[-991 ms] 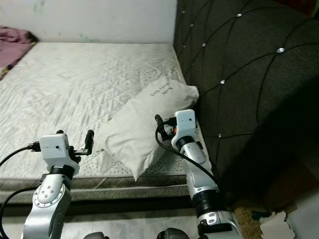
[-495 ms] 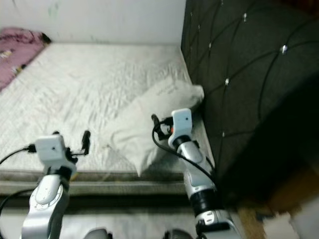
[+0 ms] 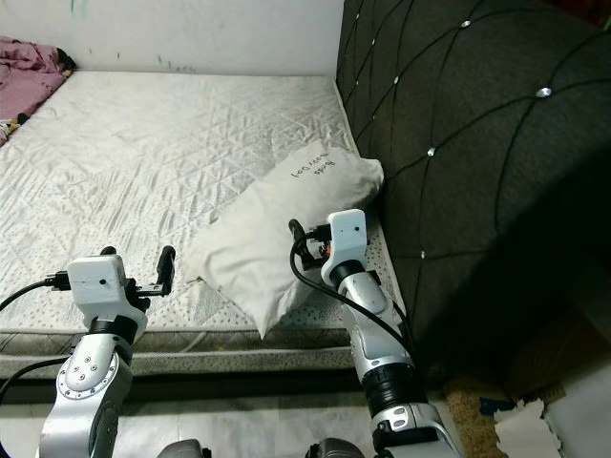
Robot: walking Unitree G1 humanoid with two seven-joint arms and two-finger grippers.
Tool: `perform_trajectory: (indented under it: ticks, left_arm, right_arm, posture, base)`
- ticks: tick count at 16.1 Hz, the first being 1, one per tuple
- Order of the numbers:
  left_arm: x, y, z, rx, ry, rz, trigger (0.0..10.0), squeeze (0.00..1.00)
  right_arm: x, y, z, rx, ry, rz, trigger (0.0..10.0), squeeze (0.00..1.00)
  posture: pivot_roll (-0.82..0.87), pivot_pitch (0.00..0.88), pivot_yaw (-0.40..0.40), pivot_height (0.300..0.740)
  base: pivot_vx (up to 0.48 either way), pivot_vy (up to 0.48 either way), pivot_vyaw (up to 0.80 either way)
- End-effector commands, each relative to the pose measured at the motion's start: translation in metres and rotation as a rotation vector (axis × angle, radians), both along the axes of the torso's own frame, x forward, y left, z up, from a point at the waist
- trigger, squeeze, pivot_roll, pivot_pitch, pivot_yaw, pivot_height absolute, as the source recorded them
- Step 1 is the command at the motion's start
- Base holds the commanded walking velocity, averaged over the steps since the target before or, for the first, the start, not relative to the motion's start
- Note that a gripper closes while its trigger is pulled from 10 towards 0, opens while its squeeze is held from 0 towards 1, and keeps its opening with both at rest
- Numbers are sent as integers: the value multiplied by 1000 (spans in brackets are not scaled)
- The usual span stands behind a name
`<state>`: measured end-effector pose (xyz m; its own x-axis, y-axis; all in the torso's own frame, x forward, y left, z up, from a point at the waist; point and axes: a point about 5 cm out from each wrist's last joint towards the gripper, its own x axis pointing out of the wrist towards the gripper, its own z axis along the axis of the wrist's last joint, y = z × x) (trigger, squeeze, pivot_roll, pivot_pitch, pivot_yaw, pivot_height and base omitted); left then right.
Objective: Clean up the room
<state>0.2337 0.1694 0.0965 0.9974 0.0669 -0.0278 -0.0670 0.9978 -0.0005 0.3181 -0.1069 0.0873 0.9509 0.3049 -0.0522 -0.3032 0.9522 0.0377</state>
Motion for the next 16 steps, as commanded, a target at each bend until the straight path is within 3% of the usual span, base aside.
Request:
perform_trajectory:
  ticks: [1, 16]
  left_arm:
    - [2, 0, 5, -3, -26, -9, 10000, 0]
    - [3, -3, 5, -8, -18, -19, 10000, 0]
  right_arm:
    - [3, 2, 6, -9, -21, 9, 10000, 0]
    - [4, 1, 6, -8, -14, 2, 10000, 0]
  posture:
    - [-51, 0, -21, 740]
    - [-49, 0, -22, 740]
  base:
    - [296, 0, 0]
    - [297, 0, 0]
